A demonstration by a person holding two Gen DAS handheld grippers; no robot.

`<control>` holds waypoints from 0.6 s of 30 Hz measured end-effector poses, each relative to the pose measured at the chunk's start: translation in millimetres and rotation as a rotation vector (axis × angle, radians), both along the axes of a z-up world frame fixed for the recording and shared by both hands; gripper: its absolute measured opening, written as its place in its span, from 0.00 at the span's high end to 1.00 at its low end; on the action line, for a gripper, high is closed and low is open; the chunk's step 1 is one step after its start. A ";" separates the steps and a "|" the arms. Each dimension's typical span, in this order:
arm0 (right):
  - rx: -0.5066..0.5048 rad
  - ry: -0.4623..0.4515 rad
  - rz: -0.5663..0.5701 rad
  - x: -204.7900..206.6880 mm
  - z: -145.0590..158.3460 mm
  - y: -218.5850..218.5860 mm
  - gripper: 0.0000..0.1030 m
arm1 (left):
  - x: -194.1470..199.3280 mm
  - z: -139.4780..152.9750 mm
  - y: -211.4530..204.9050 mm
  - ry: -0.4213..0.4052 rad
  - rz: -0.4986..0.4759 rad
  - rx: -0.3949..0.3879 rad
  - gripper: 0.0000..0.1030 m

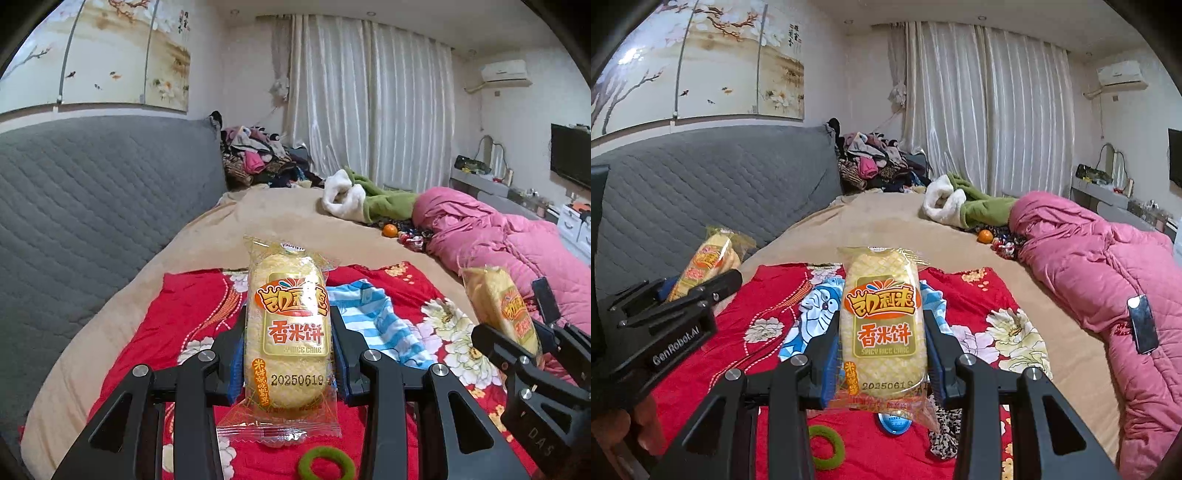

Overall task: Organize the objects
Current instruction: 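Lift both held rice cake packages and carry them over the striped tray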

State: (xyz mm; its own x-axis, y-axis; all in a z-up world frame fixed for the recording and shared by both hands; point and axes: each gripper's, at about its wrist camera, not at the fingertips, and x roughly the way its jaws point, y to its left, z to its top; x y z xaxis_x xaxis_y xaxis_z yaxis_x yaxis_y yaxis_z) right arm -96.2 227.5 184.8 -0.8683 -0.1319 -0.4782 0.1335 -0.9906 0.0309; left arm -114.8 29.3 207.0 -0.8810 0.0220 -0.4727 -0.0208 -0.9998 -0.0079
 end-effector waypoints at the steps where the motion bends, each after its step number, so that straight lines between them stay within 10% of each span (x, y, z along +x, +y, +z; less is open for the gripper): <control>1: -0.004 -0.009 0.004 -6.5 -3.9 1.0 0.61 | -5.6 -2.3 0.0 -0.005 -0.001 0.003 0.62; 18: 0.023 -0.090 0.010 -103.6 -49.0 -9.2 0.61 | -108.4 -65.4 8.9 -0.116 0.002 -0.027 0.62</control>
